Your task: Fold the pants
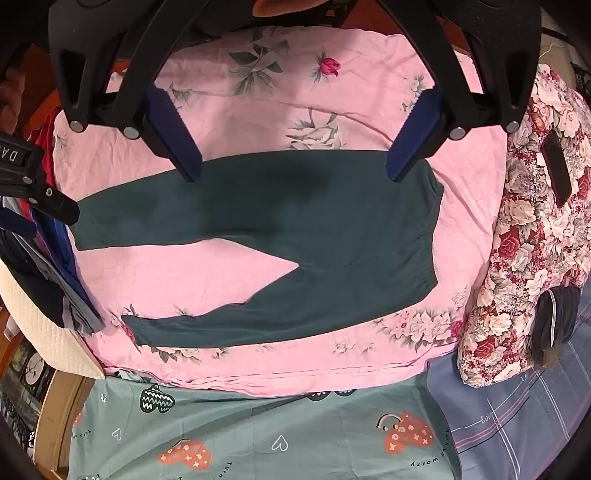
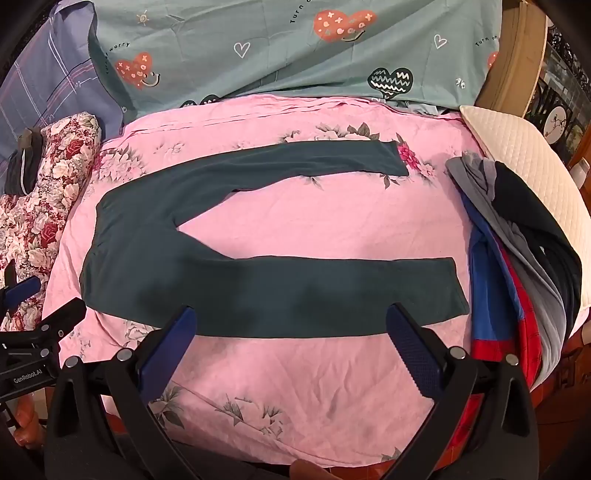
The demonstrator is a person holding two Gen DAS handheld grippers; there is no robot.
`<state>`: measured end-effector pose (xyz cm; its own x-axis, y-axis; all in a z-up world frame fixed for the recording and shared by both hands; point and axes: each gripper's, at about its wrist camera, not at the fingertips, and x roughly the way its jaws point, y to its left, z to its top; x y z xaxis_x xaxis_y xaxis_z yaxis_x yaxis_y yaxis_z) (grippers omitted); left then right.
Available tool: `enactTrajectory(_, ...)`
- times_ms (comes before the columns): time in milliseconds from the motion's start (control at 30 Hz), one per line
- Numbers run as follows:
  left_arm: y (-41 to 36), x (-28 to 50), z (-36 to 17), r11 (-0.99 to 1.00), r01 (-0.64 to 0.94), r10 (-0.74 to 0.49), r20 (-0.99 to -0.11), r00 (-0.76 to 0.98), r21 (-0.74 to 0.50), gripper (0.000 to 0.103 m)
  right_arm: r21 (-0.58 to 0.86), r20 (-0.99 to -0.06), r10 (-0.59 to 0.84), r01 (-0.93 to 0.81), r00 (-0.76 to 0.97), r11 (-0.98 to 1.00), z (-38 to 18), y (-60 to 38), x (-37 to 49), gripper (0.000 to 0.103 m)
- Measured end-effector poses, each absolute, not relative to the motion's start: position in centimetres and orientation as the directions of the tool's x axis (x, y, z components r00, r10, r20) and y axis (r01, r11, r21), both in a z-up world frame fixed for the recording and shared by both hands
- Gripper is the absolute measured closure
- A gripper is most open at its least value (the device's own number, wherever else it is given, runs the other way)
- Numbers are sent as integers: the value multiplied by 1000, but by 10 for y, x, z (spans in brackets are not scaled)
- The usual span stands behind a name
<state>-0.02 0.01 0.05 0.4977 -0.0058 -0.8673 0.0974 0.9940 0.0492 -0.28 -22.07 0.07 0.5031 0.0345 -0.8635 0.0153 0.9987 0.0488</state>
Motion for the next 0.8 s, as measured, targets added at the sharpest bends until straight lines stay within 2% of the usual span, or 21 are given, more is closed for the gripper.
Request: enactTrajectory(800, 0, 0, 1, 995, 90, -9, -868, 497, 41, 2, 46, -868, 33, 13, 495, 999, 1, -221, 0, 1)
